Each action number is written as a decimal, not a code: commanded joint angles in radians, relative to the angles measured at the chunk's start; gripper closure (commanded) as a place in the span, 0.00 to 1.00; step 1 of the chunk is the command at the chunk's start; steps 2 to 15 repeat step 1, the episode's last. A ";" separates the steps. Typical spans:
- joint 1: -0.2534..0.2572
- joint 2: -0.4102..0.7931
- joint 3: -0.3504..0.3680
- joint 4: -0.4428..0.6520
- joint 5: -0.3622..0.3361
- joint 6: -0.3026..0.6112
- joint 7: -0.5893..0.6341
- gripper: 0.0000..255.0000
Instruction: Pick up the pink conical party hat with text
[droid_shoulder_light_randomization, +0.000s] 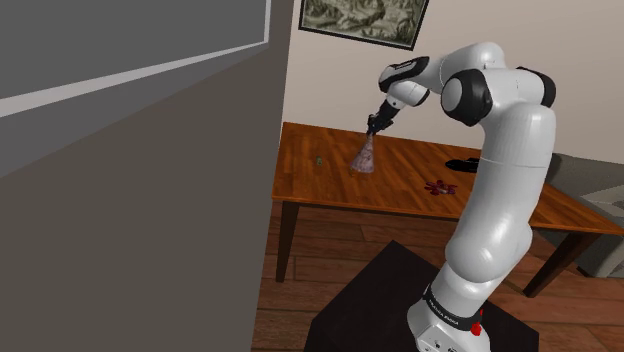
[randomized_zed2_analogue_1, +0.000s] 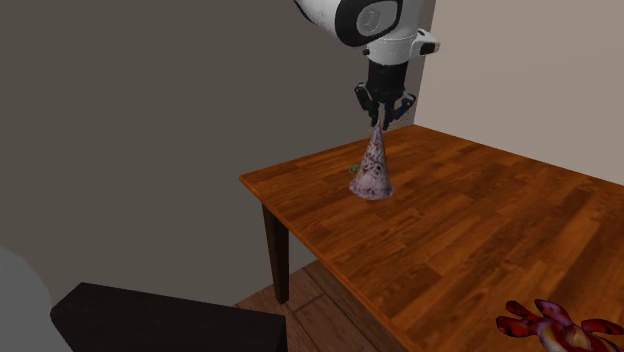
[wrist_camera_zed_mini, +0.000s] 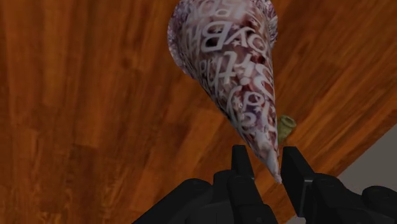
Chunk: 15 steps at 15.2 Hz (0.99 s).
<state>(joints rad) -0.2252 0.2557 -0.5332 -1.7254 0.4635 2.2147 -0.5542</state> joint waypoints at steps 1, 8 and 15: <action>0.001 -0.004 -0.001 0.005 -0.005 -0.008 0.005 1.00; 0.001 -0.004 -0.001 0.005 -0.005 -0.008 0.005 1.00; 0.001 -0.004 -0.001 0.005 -0.005 -0.008 0.005 1.00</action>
